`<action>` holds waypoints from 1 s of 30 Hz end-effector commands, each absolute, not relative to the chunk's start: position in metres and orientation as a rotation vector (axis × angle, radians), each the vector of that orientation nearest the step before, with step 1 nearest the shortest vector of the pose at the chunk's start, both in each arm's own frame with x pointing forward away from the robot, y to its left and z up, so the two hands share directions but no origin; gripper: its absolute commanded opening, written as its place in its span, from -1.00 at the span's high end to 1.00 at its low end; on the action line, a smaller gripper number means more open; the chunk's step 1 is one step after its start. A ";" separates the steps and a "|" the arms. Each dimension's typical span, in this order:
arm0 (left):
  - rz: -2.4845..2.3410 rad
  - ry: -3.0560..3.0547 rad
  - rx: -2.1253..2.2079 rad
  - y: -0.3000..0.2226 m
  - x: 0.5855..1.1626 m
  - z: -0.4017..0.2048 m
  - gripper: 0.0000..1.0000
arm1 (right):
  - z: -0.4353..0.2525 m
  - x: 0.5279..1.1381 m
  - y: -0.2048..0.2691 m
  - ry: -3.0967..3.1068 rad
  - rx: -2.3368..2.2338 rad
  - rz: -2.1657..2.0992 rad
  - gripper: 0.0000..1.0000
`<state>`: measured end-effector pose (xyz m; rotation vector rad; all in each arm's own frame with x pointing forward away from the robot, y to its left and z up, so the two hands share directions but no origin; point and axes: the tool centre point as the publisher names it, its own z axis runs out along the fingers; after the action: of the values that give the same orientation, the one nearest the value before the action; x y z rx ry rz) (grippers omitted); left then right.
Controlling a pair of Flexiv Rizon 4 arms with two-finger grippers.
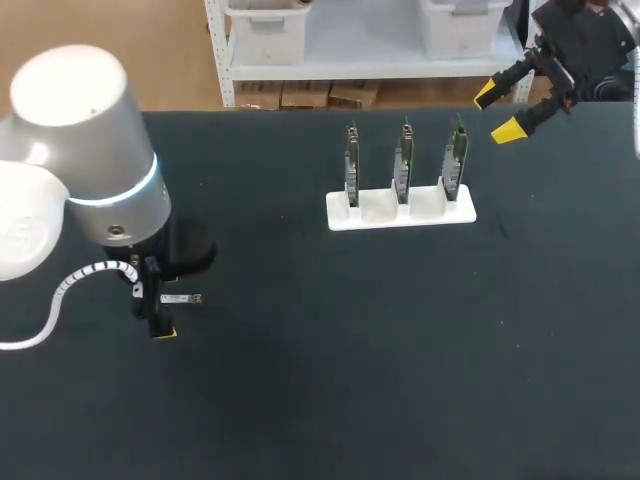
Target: Pick up the optical module with the left hand, and insert it into the network port with the right hand.
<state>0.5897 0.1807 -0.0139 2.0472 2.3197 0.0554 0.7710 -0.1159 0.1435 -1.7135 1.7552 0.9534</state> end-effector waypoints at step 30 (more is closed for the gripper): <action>0.075 2.340 2.079 0.180 0.595 -0.021 -1.00 | 0.143 0.769 -0.116 1.754 -1.711 0.948 -1.00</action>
<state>0.5926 0.1810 -0.0173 2.0741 2.3399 0.0772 0.7710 -0.1159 0.1435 -1.7135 1.7552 0.9534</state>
